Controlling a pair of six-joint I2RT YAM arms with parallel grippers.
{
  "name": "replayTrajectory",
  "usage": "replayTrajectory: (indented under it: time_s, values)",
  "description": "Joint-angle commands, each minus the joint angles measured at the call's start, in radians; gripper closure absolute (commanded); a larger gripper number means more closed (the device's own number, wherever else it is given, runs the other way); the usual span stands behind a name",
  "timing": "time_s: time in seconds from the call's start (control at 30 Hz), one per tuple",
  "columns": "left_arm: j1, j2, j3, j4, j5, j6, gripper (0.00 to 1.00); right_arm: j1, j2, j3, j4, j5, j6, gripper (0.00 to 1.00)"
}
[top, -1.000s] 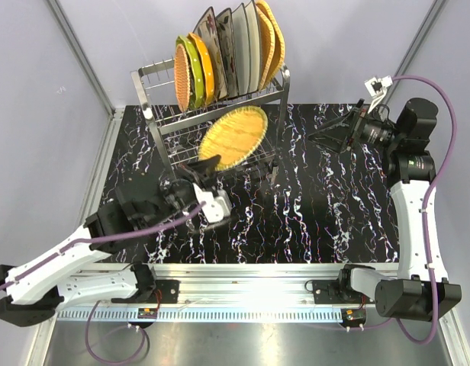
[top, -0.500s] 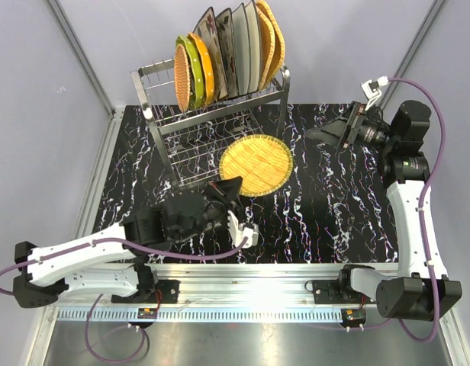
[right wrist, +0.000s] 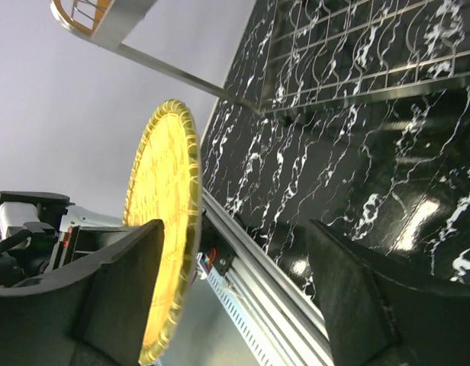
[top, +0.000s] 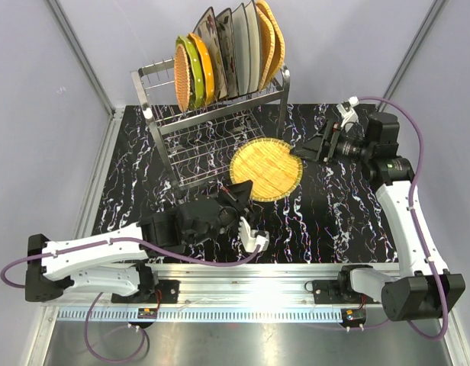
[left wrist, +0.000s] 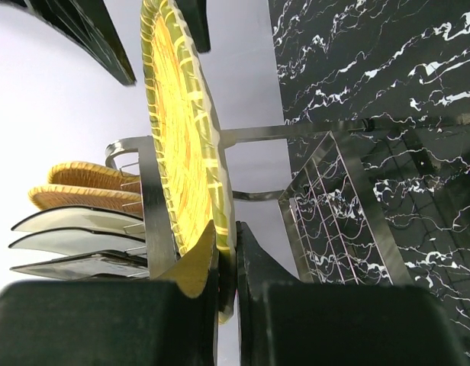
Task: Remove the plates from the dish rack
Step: Pass the plate from the left arm to the right, then place the plate on the table
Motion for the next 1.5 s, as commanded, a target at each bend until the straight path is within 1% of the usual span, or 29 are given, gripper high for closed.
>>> replayTrajectory:
  time_s: [0.0,0.2,0.23,0.3,0.33,0.4,0.43,0.5,0.53,0.57,0.63,0.67,0.73,0.77,0.83,0.87,0.9,0.93,0.97,1.1,1.23,1.27,1.3,1.43,1.47]
  values:
    - [-0.01,0.011,-0.004,0.144,-0.042,0.031,1.0,0.036,-0.029,-0.014,0.004,0.032,0.011,0.2]
    - [-0.01,0.048,-0.007,0.167,-0.048,0.036,1.0,0.065,-0.028,-0.022,0.009,0.026,0.027,0.33]
    - [-0.01,0.052,-0.007,0.171,-0.049,0.036,1.0,0.07,-0.028,-0.026,0.015,0.024,0.032,0.39]
    - [-0.01,0.066,-0.005,0.181,-0.06,0.044,1.0,0.074,-0.023,-0.035,0.018,0.021,0.043,0.45]
    - [-0.01,0.069,-0.007,0.181,-0.068,0.042,1.0,0.076,-0.02,-0.039,0.023,0.02,0.047,0.53]
    - [-0.01,0.079,-0.011,0.216,-0.072,0.047,1.0,0.077,-0.016,-0.046,0.032,0.007,0.063,0.62]
    - [-0.01,0.082,-0.015,0.222,-0.076,0.044,1.0,0.077,-0.014,-0.048,0.041,0.004,0.066,0.69]
    - [-0.01,0.091,-0.016,0.237,-0.083,0.038,1.0,0.077,-0.012,-0.049,0.05,-0.002,0.081,0.81]
    - [-0.01,0.094,-0.018,0.242,-0.089,0.033,1.0,0.077,-0.012,-0.051,0.056,-0.005,0.092,0.93]
    - [-0.008,0.097,-0.024,0.257,-0.092,0.025,0.96,0.076,-0.012,-0.051,0.062,-0.008,0.1,0.98]
    - [-0.01,0.102,-0.033,0.28,-0.099,0.015,0.84,0.074,-0.011,-0.06,0.095,-0.011,0.133,1.0]
    - [-0.01,0.103,-0.041,0.299,-0.099,-0.004,0.72,0.07,-0.014,-0.065,0.11,-0.017,0.15,1.0]
    - [-0.014,0.105,-0.047,0.322,-0.103,-0.027,0.55,0.049,-0.014,-0.084,0.17,-0.022,0.202,1.0]
    - [-0.016,0.102,-0.056,0.345,-0.106,-0.054,0.39,0.036,-0.012,-0.089,0.188,-0.033,0.216,1.0]
    - [-0.022,0.097,-0.062,0.372,-0.118,-0.088,0.24,-0.005,-0.009,-0.101,0.228,-0.051,0.236,1.0]
    - [-0.023,0.094,-0.064,0.369,-0.12,-0.132,0.03,-0.017,-0.005,-0.103,0.236,-0.059,0.236,1.0]
    - [-0.025,0.089,-0.062,0.366,-0.12,-0.151,0.01,-0.03,-0.006,-0.106,0.243,-0.069,0.226,1.0]
    - [-0.027,0.085,-0.062,0.362,-0.12,-0.171,0.01,-0.034,-0.003,-0.109,0.248,-0.076,0.216,1.0]
    - [-0.027,0.073,-0.062,0.366,-0.12,-0.215,0.01,-0.079,-0.003,-0.112,0.251,-0.1,0.207,1.0]
    - [-0.027,0.039,-0.076,0.395,-0.12,-0.323,0.01,-0.125,0.0,-0.134,0.25,-0.12,0.153,1.0]
    - [-0.027,0.01,-0.087,0.411,-0.135,-0.447,0.01,-0.174,0.014,-0.154,0.233,-0.077,0.095,1.0]
    - [-0.027,0.007,-0.085,0.405,-0.138,-0.511,0.01,-0.183,0.026,-0.155,0.222,-0.067,0.077,1.0]
    - [-0.027,-0.001,-0.082,0.391,-0.143,-0.545,0.01,-0.198,0.032,-0.151,0.205,-0.051,0.043,1.0]
    - [-0.027,-0.015,-0.073,0.351,-0.194,-0.712,0.01,-0.223,0.064,-0.152,0.184,0.051,-0.026,1.0]
    - [-0.027,-0.02,-0.074,0.352,-0.204,-0.734,0.01,-0.226,0.078,-0.157,0.197,0.065,-0.034,1.0]
